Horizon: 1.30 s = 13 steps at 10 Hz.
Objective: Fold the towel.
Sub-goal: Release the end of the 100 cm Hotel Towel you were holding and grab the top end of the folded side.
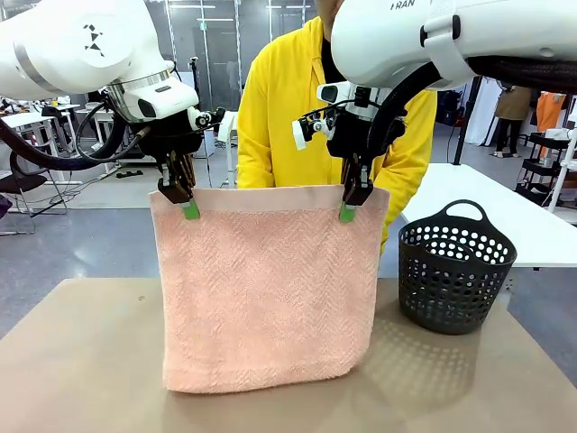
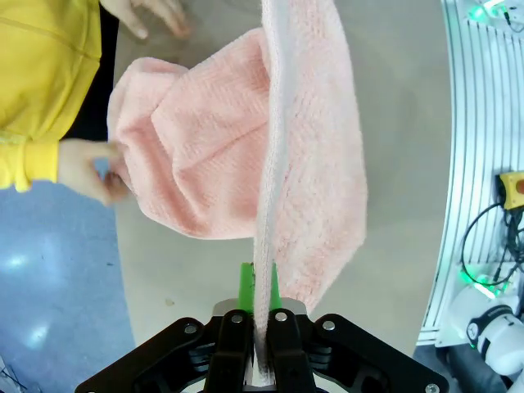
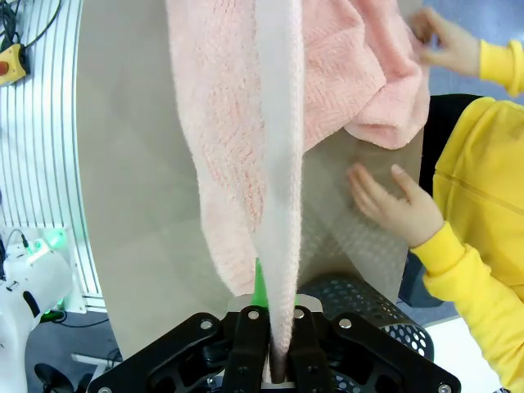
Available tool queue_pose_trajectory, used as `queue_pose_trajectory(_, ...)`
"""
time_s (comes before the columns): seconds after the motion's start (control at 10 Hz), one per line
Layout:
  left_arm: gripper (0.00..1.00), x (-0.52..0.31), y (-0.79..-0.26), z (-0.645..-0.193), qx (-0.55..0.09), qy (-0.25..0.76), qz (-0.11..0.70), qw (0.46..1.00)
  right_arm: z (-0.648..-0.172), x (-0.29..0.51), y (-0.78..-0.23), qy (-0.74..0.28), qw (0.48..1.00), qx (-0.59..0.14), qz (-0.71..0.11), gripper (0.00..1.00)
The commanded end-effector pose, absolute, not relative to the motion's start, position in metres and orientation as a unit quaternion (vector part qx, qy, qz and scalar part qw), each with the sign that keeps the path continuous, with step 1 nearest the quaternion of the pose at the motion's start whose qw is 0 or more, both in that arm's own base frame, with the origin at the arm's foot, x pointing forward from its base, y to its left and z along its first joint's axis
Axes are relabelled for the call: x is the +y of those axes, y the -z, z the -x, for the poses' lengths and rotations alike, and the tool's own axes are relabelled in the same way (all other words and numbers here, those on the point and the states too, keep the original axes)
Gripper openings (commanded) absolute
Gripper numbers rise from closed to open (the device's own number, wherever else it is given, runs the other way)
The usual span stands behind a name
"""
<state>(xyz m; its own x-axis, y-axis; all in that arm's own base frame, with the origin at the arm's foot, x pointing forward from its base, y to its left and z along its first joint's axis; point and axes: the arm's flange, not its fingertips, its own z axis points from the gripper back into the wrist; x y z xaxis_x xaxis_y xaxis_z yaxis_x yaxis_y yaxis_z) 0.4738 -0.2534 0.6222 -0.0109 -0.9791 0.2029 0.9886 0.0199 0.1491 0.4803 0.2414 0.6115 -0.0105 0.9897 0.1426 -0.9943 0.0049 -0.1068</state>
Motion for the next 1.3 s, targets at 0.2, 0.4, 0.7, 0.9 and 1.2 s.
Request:
queue_pose_trajectory(0.2,0.0,-0.2531,-0.6223,-0.4744,-0.126,0.699,0.019,0.703,-0.4806,0.2402,-0.6108,-0.706,0.703,-0.086,-0.009,0.0)
queue_pose_trajectory(0.4,0.0,-0.2531,-0.6223,-0.4744,-0.126,0.699,0.019,0.703,-0.4806,0.2402,-0.6108,-0.706,0.703,-0.086,-0.009,0.0)
queue_pose_trajectory(0.7,0.0,-0.2531,-0.6223,-0.4744,-0.126,0.699,0.019,0.703,-0.4806,0.2402,-0.6108,-0.706,0.703,-0.086,-0.009,0.0)
queue_pose_trajectory(0.9,0.0,-0.2531,-0.6223,-0.4744,-0.126,0.699,0.019,0.703,-0.4806,0.2402,-0.6108,-0.706,0.703,-0.086,-0.009,0.0)
queue_pose_trajectory(1.2,0.0,-0.2531,-0.6223,-0.4744,-0.126,0.699,0.019,0.703,-0.4806,0.2402,-0.6108,-0.706,0.703,-0.086,-0.009,0.0)
